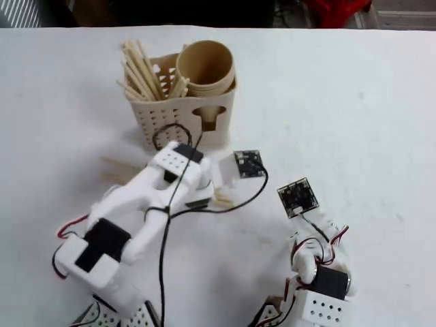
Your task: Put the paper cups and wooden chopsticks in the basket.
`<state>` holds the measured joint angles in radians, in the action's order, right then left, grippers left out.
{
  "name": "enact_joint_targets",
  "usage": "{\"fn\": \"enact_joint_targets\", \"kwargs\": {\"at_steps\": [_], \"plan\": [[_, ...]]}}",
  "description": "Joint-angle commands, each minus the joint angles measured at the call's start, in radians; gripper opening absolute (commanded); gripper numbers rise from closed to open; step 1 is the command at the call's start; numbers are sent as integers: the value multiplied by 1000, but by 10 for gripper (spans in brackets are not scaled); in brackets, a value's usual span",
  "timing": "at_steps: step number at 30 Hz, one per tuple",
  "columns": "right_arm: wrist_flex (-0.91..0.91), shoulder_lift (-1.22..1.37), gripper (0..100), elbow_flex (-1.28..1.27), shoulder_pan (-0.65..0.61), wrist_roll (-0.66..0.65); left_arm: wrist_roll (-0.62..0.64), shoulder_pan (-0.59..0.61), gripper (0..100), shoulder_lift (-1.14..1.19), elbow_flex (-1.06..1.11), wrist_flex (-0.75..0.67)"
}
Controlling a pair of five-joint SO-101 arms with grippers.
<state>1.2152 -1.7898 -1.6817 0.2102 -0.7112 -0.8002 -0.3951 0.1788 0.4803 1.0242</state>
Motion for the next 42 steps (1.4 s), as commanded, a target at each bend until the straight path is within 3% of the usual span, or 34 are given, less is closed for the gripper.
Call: {"fn": "enact_joint_targets", "kwargs": {"at_steps": [1, 8, 16, 25, 29, 42], "plan": [[4, -7, 18, -9, 1, -3, 18, 24, 113, 54, -72, 41], [4, -7, 18, -9, 1, -3, 18, 18, 105, 71, -94, 77], [4, -7, 18, -9, 1, -3, 20, -44, 31, 70, -100, 149], [4, -7, 18, -9, 1, -3, 17, -47, 37, 68, -104, 153], [4, -7, 18, -9, 1, -3, -35, -41, 85, 70, -94, 153], [4, -7, 18, -9, 1, -3, -46, 1, 79, 81, -81, 176]]}}
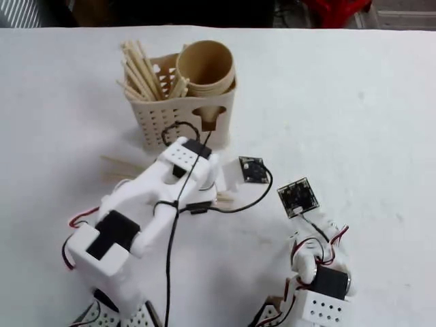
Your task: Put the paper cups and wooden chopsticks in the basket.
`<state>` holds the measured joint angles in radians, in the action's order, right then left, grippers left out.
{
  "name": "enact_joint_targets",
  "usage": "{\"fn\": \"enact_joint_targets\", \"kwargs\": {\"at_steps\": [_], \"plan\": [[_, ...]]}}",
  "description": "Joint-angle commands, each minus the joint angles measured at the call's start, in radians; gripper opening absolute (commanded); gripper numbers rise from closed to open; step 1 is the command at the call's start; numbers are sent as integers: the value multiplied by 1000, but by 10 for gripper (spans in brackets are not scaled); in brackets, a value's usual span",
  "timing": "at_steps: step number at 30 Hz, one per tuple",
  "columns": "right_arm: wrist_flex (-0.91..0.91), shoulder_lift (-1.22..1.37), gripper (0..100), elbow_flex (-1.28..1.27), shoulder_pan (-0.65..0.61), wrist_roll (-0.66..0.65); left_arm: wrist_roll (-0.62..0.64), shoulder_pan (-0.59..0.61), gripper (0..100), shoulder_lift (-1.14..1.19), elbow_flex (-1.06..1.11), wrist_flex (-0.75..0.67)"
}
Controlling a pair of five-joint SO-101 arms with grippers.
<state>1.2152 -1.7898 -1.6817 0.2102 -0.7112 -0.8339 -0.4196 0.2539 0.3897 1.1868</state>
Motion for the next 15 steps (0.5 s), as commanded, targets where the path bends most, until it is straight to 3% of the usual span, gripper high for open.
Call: {"fn": "enact_joint_targets", "kwargs": {"at_steps": [1, 10, 15], "plan": [[4, -7, 18, -9, 1, -3, -12, 28, 78, -2, 23, 0], [4, -7, 18, -9, 1, -3, 55, 44, 23, -28, 35, -55], [4, -7, 18, -9, 1, -3, 94, 68, 23, -228, 41, -43]]}}
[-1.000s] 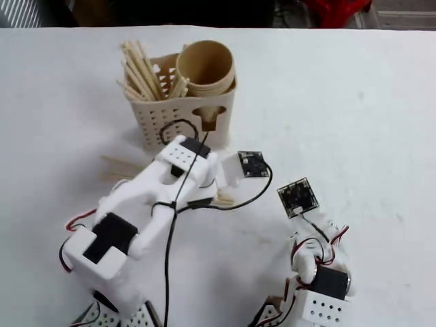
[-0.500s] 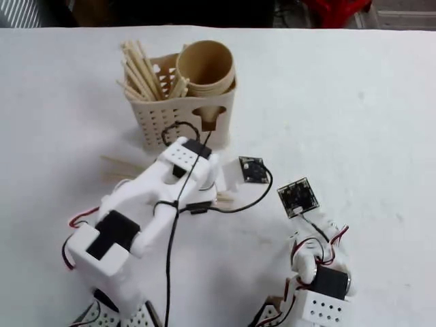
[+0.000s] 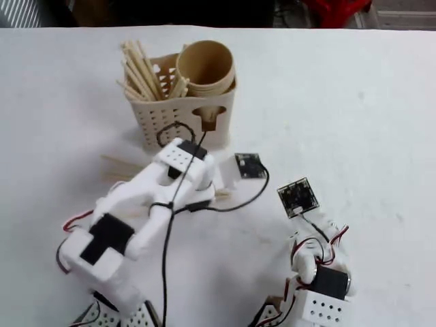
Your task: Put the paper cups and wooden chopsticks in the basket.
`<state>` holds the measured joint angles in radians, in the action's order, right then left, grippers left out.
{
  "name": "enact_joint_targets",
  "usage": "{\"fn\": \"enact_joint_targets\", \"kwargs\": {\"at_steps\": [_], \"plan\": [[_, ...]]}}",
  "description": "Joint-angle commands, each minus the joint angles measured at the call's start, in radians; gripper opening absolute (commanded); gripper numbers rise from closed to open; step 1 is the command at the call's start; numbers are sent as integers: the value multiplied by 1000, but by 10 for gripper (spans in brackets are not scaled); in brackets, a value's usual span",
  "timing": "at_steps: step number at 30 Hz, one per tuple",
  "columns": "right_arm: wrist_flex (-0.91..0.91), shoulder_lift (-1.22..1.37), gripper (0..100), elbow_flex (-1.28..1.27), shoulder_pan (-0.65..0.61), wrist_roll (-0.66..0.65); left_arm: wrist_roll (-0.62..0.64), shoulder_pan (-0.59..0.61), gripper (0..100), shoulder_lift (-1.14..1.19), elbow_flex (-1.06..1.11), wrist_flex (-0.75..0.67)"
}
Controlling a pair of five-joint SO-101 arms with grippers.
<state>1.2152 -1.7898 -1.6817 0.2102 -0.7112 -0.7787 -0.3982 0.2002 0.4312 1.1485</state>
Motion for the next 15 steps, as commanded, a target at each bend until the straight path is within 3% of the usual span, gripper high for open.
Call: {"fn": "enact_joint_targets", "kwargs": {"at_steps": [1, 8, 13, 15], "plan": [[4, -7, 18, -9, 1, -3, 40, 47, 23, -228, -2, 20], [4, -7, 18, -9, 1, -3, 35, 38, 23, -634, -6, 181], [4, -7, 18, -9, 1, -3, 51, 38, 23, -938, -37, 190], [4, -7, 18, -9, 1, -3, 127, 39, 23, -1041, -94, 172]]}}
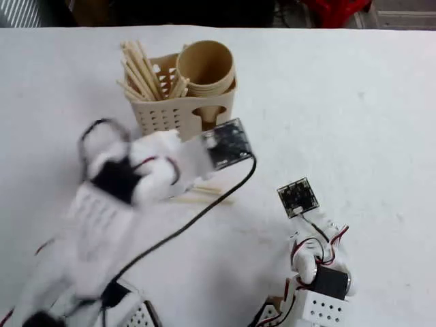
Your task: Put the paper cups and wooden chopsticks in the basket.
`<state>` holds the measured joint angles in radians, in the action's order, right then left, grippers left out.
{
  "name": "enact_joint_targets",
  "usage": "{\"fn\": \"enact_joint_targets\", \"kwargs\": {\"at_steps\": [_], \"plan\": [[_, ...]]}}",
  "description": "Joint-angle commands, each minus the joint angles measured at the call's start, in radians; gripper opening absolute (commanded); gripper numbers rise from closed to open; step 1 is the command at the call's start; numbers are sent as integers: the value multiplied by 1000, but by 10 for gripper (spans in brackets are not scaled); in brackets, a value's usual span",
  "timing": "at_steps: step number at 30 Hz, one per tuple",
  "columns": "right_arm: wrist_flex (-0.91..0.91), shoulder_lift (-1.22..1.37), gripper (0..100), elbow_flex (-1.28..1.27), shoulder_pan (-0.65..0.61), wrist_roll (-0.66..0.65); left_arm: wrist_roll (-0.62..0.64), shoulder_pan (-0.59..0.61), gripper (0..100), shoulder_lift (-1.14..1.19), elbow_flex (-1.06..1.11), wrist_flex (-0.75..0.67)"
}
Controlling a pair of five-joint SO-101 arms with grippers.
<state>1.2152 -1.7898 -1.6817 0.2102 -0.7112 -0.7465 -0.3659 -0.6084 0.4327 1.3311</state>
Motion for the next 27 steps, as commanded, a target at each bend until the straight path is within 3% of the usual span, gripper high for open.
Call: {"fn": "enact_joint_targets", "kwargs": {"at_steps": [1, 6, 10, 13, 16, 22, 27], "plan": [[4, -7, 18, -9, 1, -3, 140, 10, 23, -274, -129, -35], [4, -7, 18, -9, 1, -3, 307, 13, 23, -355, -221, -250], [4, -7, 18, -9, 1, -3, 439, 15, 23, -355, -189, -506], [4, -7, 18, -9, 1, -3, 466, 25, 23, -348, -132, -735], [4, -7, 18, -9, 1, -3, 580, 81, 23, -285, -120, -868], [4, -7, 18, -9, 1, -3, 845, 280, 24, -25, -285, -873], [4, -7, 18, -9, 1, -3, 941, 328, 27, 171, -466, -694]]}}
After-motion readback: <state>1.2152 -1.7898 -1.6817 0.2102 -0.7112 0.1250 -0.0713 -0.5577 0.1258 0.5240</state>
